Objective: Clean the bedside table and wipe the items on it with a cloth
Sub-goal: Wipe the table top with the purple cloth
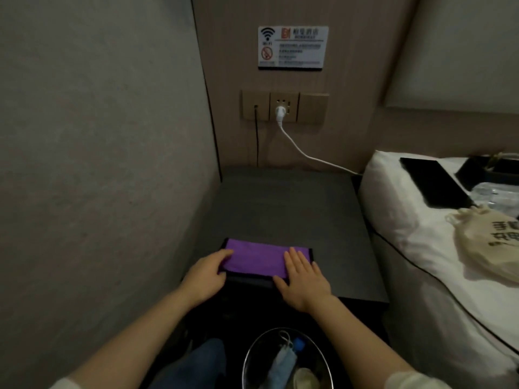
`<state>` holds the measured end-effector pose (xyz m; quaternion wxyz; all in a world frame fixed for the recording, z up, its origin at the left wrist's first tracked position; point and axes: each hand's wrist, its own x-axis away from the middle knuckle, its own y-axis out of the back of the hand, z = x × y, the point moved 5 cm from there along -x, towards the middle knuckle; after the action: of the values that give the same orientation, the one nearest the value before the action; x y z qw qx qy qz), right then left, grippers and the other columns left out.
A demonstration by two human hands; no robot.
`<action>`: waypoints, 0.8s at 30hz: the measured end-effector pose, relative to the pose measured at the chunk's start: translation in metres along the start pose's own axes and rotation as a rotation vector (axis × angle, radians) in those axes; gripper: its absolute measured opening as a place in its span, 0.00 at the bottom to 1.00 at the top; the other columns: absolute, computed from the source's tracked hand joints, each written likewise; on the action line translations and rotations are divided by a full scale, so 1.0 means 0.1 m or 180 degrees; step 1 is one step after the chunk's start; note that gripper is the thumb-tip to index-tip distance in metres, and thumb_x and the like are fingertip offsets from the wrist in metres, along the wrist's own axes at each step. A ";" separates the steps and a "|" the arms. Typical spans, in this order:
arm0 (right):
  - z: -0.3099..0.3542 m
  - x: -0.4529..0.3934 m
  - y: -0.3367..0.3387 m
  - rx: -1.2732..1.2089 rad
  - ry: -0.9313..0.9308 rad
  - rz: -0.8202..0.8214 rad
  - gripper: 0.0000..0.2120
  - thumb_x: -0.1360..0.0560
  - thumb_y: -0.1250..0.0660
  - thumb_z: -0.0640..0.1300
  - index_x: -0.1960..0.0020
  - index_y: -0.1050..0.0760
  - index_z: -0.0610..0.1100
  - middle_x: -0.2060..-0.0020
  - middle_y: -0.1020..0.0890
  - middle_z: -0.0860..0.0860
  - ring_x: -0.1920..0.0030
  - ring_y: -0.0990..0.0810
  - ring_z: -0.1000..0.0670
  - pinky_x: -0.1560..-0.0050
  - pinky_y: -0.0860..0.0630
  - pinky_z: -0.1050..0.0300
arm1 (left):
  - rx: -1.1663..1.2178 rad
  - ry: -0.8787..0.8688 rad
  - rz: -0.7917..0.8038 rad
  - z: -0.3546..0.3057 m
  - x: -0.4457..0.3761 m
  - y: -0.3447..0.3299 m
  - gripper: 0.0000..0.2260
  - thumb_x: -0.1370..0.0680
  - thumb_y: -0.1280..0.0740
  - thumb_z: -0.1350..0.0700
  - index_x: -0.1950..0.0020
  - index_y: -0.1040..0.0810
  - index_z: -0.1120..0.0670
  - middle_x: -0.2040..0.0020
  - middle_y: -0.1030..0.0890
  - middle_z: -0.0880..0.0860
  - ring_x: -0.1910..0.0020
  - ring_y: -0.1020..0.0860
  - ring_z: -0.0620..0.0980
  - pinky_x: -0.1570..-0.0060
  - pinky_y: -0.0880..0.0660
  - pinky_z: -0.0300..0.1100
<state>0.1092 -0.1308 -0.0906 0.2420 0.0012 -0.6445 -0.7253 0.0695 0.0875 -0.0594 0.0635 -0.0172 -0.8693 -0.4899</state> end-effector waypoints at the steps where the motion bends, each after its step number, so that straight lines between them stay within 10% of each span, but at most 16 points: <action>1: -0.19 0.02 0.02 0.0043 -0.0043 -0.0013 0.35 0.20 0.55 0.63 0.21 0.61 0.46 0.21 0.59 0.51 0.22 0.59 0.51 0.24 0.59 0.50 | -0.0144 -0.0304 0.0023 -0.11 0.01 -0.05 0.24 0.26 0.38 0.66 0.30 0.28 0.53 0.32 0.26 0.51 0.34 0.27 0.50 0.34 0.32 0.39; 7: -0.98 0.27 0.12 0.0095 -0.0004 -0.0106 0.32 0.18 0.50 0.58 0.20 0.57 0.49 0.21 0.56 0.52 0.22 0.55 0.53 0.24 0.55 0.51 | -0.1109 -0.1211 -0.0145 -0.78 -0.04 -0.37 0.14 0.24 0.39 0.59 0.40 0.25 0.51 0.41 0.24 0.51 0.43 0.23 0.54 0.49 0.25 0.48; 12: -1.01 0.47 0.31 0.0324 0.0516 -0.0891 0.19 0.23 0.38 0.50 0.34 0.30 0.46 0.35 0.27 0.49 0.36 0.28 0.47 0.39 0.30 0.56 | -0.1957 -0.1640 -0.0308 -1.02 -0.05 -0.32 0.08 0.37 0.24 0.60 0.64 0.22 0.54 0.64 0.21 0.53 0.69 0.20 0.54 0.74 0.26 0.42; 17: -0.88 0.49 0.38 0.0809 0.0763 -0.0972 0.12 0.25 0.39 0.50 0.45 0.27 0.46 0.47 0.25 0.49 0.45 0.26 0.46 0.50 0.29 0.53 | -0.1216 -0.1426 -0.0550 -0.94 -0.12 -0.26 0.04 0.21 0.39 0.59 0.54 0.26 0.57 0.56 0.22 0.56 0.56 0.23 0.58 0.60 0.28 0.50; 24: -1.04 0.45 0.47 0.0083 0.0006 -0.1176 0.09 0.23 0.39 0.47 0.52 0.26 0.42 0.51 0.24 0.46 0.47 0.25 0.43 0.54 0.27 0.50 | 0.0229 -0.0496 -0.0840 -0.97 -0.24 -0.09 0.03 0.18 0.46 0.57 0.51 0.37 0.52 0.64 0.23 0.54 0.66 0.23 0.56 0.65 0.27 0.51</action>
<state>0.1184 -0.2465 -0.0499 0.1052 0.1233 -0.6425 -0.7490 0.1017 0.0010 -0.0201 -0.0686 0.0615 -0.8833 -0.4598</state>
